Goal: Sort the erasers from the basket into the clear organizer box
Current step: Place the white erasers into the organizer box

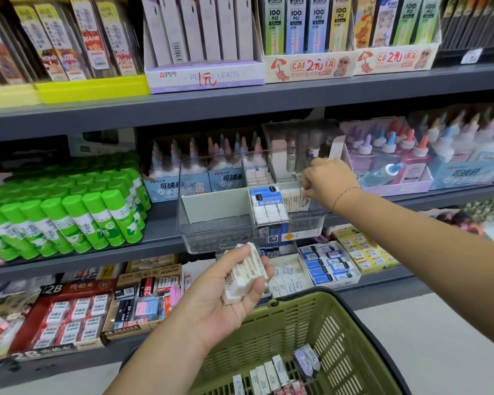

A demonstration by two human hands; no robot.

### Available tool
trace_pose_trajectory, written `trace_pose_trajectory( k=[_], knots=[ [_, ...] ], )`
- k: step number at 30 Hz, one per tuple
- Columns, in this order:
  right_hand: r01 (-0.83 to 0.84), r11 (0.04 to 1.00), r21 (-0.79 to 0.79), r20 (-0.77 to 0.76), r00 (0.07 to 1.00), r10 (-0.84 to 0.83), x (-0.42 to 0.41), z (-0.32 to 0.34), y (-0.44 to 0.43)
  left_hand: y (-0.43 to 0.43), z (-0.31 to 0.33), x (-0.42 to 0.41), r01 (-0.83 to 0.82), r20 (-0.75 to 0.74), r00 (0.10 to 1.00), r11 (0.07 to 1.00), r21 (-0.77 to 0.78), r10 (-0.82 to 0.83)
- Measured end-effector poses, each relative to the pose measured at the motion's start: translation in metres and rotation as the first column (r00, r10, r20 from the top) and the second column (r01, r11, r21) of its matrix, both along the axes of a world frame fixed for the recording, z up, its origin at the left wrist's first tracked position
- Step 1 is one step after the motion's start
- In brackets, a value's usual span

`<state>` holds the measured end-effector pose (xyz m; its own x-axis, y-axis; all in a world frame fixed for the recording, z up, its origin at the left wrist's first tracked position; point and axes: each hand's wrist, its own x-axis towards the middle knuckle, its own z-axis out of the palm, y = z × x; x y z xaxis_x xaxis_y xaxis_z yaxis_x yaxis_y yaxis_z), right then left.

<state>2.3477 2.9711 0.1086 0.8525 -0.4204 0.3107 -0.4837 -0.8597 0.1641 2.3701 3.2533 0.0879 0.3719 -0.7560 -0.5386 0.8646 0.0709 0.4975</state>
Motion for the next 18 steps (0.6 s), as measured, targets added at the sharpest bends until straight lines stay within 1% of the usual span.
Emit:
trace_pose_trajectory(
  k=[2, 3, 4, 5, 6, 7, 8, 9, 10, 11, 12, 13, 16, 18],
  knots=[
    [0.032, 0.999, 0.009, -0.009, 0.999, -0.032, -0.006, 0.004, 0.005, 0.000, 0.001, -0.001, 0.000, 0.003, 1.000, 1.000, -0.005, 0.000],
    [0.036, 0.999, 0.041, 0.027, 0.999, -0.037, -0.010, 0.007, 0.011, 0.000, 0.001, -0.002, 0.004, 0.008, 1.000, 1.000, -0.009, -0.004],
    [0.016, 0.994, 0.105, 0.099, 0.995, -0.026, -0.016, 0.010, 0.021, 0.000, 0.002, -0.003, 0.010, 0.012, 1.000, 1.000, -0.015, -0.010],
    [-0.042, 0.978, 0.204, 0.186, 0.983, 0.003, -0.022, 0.013, 0.034, 0.000, 0.002, -0.003, 0.017, 0.015, 1.000, 1.000, -0.021, -0.017],
    [-0.138, 0.933, 0.333, 0.264, 0.963, 0.049, -0.028, 0.015, 0.049, 0.000, 0.003, -0.004, 0.022, 0.017, 1.000, 0.999, -0.026, -0.021],
    [-0.254, 0.838, 0.484, 0.317, 0.943, 0.103, -0.035, 0.017, 0.066, 0.000, 0.004, -0.004, 0.024, 0.018, 1.000, 0.999, -0.030, -0.023],
    [-0.351, 0.685, 0.638, 0.336, 0.928, 0.163, -0.043, 0.018, 0.083, -0.001, 0.004, -0.004, 0.023, 0.019, 1.000, 0.999, -0.034, -0.023],
    [-0.404, 0.519, 0.753, 0.331, 0.915, 0.231, -0.051, 0.018, 0.100, -0.001, 0.005, -0.004, 0.023, 0.022, 1.000, 0.999, -0.038, -0.023],
    [-0.415, 0.411, 0.812, 0.307, 0.902, 0.303, -0.057, 0.017, 0.113, -0.001, 0.005, -0.004, 0.025, 0.025, 0.999, 0.999, -0.042, -0.024],
    [-0.413, 0.374, 0.830, 0.275, 0.887, 0.370, -0.061, 0.016, 0.122, -0.001, 0.005, -0.004, 0.028, 0.027, 0.999, 0.999, -0.045, -0.027],
    [-0.416, 0.378, 0.827, 0.251, 0.875, 0.413, -0.063, 0.014, 0.128, -0.002, 0.004, -0.005, 0.034, 0.032, 0.999, 0.998, -0.045, -0.033],
    [-0.417, 0.405, 0.813, 0.234, 0.873, 0.428, -0.064, 0.012, 0.131, -0.002, 0.003, -0.005, 0.040, 0.043, 0.998, 0.998, -0.040, -0.039],
    [-0.401, 0.489, 0.775, 0.202, 0.890, 0.409, -0.064, 0.012, 0.137, -0.001, 0.001, -0.008, 0.053, 0.066, 0.997, 0.998, -0.029, -0.051],
    [-0.395, 0.497, 0.773, 0.200, 0.894, 0.400, -0.065, 0.012, 0.139, -0.002, 0.000, -0.009, 0.046, 0.069, 0.997, 0.999, -0.029, -0.044]
  ],
)
